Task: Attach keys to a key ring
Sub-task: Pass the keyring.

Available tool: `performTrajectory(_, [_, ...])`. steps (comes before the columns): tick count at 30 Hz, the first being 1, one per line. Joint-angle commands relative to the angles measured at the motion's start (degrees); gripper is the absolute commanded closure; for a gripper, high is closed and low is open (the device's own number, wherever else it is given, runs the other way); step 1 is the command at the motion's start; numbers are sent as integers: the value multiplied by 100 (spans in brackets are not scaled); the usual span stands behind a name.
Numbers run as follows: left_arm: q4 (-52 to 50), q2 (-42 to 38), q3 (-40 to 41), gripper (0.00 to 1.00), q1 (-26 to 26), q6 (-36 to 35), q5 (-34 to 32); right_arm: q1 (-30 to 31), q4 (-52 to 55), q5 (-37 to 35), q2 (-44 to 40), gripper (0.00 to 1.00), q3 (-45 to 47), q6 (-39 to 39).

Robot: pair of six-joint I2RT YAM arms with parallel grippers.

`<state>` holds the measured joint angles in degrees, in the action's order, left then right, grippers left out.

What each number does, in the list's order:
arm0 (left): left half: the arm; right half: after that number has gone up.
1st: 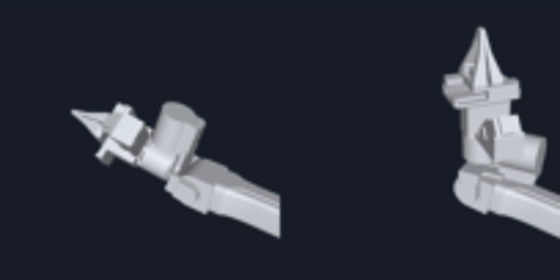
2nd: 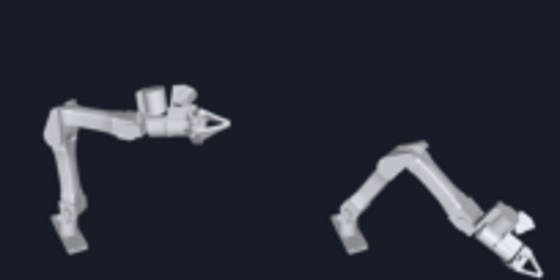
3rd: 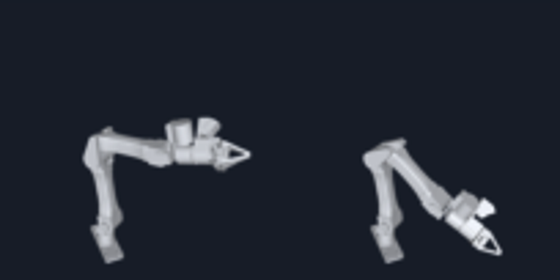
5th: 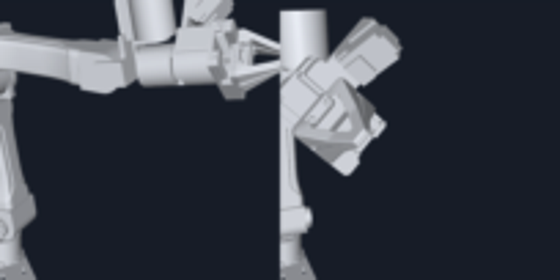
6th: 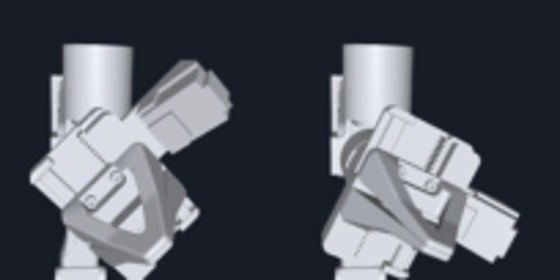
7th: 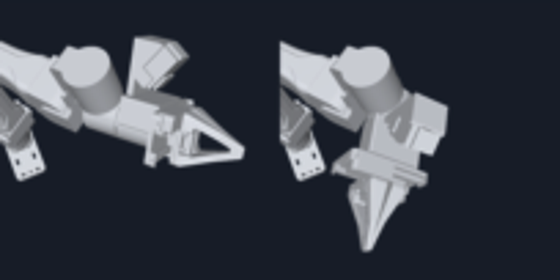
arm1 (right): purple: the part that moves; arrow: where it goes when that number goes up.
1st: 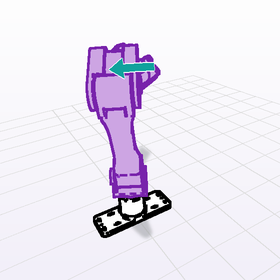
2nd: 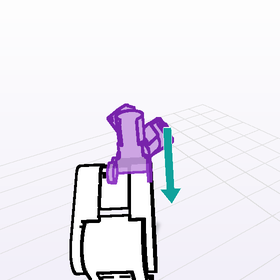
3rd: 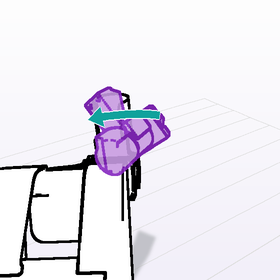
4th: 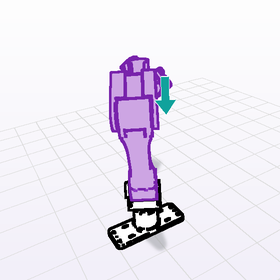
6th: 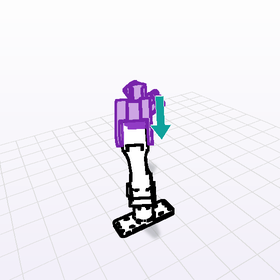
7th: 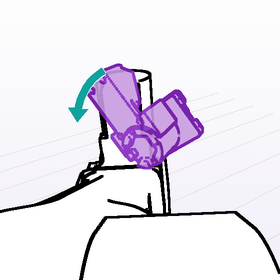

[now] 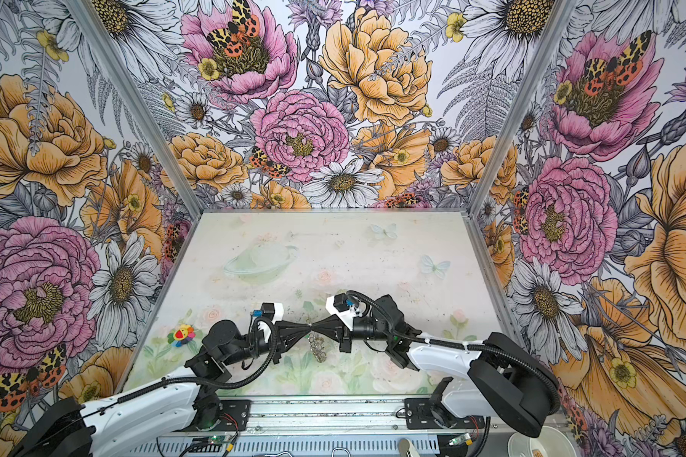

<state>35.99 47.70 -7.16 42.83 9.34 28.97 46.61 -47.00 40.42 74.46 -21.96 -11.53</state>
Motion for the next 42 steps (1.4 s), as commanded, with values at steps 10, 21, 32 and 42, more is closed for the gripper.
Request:
performTrajectory(10, [-1015,-94,-554,100,186,-595,-309,15,1431,-310,-522,99,-250,725])
performTrajectory(21, [-2613,296,-1447,100,697,-1579,-917,-50,5188,-1266,-1403,87,-1245,2380])
performTrajectory(32, [-2844,339,-1560,100,771,-1673,-609,-32,5274,-1020,-1694,86,-1336,2520])
performTrajectory(42, [-2846,376,-1567,100,773,-1669,-473,64,5350,-1026,-1724,84,-1457,2559])
